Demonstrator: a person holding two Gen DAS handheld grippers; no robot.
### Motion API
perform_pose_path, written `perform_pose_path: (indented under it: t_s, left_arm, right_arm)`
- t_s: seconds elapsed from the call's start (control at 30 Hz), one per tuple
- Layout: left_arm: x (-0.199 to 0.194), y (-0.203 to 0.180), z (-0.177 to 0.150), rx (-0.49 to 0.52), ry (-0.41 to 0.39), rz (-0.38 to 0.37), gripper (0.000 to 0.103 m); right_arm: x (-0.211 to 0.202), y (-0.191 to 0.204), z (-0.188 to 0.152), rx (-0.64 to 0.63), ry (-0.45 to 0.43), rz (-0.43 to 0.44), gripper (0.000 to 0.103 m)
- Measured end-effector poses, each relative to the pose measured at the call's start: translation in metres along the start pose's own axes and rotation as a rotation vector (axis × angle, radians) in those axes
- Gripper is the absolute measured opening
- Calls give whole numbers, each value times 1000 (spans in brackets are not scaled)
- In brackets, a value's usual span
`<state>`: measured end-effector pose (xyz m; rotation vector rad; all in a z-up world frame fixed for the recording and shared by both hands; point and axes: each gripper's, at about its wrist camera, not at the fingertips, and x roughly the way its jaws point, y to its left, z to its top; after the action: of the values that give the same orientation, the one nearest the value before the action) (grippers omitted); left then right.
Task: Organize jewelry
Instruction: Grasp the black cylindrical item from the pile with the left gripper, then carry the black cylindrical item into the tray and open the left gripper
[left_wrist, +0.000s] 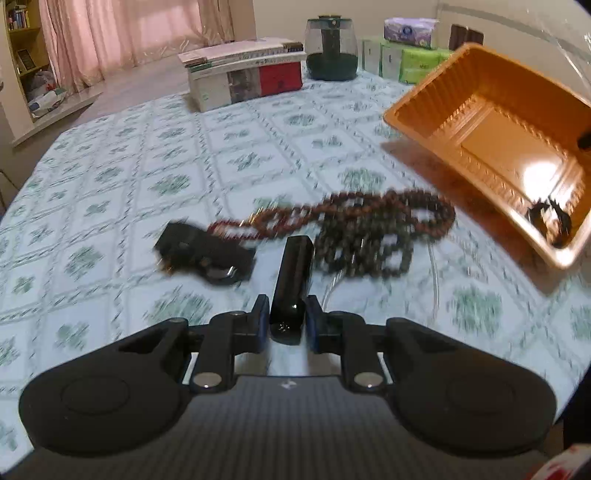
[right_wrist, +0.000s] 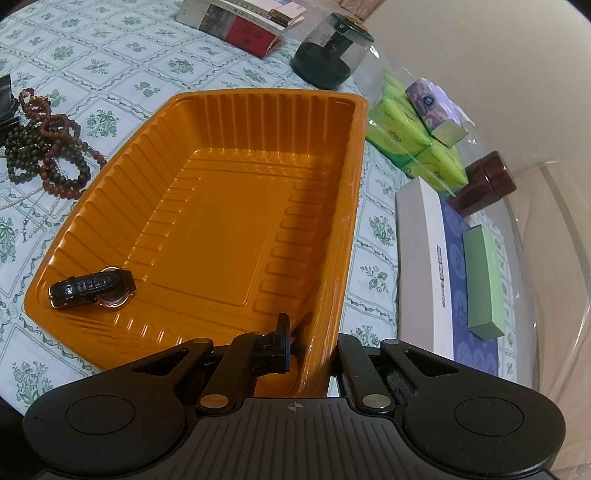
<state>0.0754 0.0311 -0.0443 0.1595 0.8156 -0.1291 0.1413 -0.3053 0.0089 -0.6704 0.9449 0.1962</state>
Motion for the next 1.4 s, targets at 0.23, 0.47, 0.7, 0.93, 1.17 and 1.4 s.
perform_pose_path:
  t_s: [0.23,0.47,0.7,0.93,1.17,1.4]
  left_arm:
    - [-2,4,-8,0,-14,16,22]
    - [13,-2,-3,46,-19,18,20]
    - [0,-3,3,37,-33,35,17]
    - [-17,-28,29,39,-97,-47,17]
    - [-9,-96,67,91,-157,-182,17]
    - [8,-152,84,132,-163,-260,17]
  right_arm:
    - [0,0,0,-3,-1,-1,6]
    - [0,1,0,0,1,-2,6]
    - [-1,1,0,-1,1,-2,6]
    - [-1,1,0,-1,1,-2,6]
    - [-2,2,0,-6,-5,-2,6]
    - [0,-1,0,0,-3,6,6]
